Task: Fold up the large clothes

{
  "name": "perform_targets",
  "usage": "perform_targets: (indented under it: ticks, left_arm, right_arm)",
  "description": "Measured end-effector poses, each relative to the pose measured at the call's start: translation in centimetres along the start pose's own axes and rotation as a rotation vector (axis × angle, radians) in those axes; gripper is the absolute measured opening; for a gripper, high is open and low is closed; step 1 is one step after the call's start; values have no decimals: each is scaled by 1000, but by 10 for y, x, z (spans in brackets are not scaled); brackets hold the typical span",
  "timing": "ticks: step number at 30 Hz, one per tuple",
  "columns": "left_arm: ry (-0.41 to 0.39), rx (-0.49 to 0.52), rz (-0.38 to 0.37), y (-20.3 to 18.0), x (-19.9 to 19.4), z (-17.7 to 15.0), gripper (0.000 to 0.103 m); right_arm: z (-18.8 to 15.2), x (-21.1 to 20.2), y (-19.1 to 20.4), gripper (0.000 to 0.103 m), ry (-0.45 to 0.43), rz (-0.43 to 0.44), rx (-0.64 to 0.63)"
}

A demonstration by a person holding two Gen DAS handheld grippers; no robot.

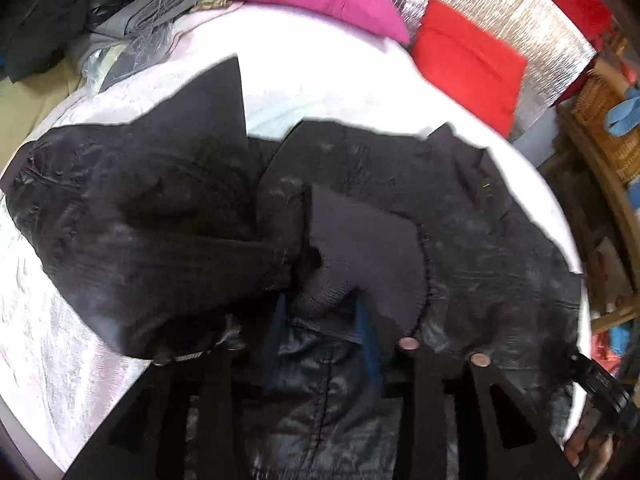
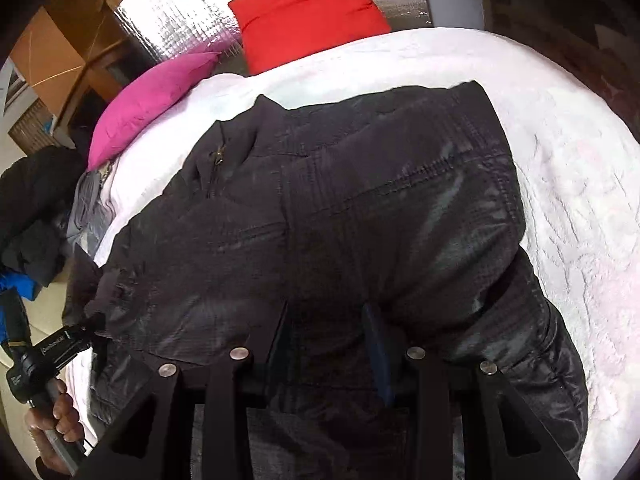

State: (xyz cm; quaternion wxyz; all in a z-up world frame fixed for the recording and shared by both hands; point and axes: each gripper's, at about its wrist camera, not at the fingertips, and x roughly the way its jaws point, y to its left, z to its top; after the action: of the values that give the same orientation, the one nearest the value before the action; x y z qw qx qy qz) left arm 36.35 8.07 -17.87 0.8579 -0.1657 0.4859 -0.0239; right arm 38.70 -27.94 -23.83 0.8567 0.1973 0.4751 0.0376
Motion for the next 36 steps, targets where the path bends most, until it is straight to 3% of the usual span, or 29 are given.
perform_targets:
  ticks: [3, 6, 13, 18, 22, 30, 32, 33, 36]
  left_arm:
    - [-119, -15, -47, 18, -39, 5, 69]
    - [-248, -105, -6, 60, -74, 11, 82]
    - [-324, -616, 158, 232, -87, 20, 84]
    - [-322, -800, 90, 303, -62, 22, 82]
    - [-271, -854, 38, 330, -31, 31, 60]
    - [-269, -806, 53, 337, -1, 57, 57]
    - [-261, -760, 100, 333, 1, 62, 36]
    - [-252, -734, 112, 331, 3, 64, 17]
    - [-281, -686, 123, 322, -3, 67, 7]
  right_arm:
    - [3, -7, -1, 41, -32, 52, 37]
    - [2, -17, 6, 44, -82, 79, 20]
    - [-6, -12, 30, 45, -84, 90, -46]
    - [-12, -2, 44, 45, -54, 73, -115]
    - [-15, 3, 47, 45, -42, 70, -136]
    - [-14, 11, 43, 45, -31, 43, -150]
    - [-13, 11, 43, 45, -34, 42, -150]
    - [-13, 11, 44, 45, -35, 39, -150]
    - [-13, 9, 44, 45, -39, 42, -145]
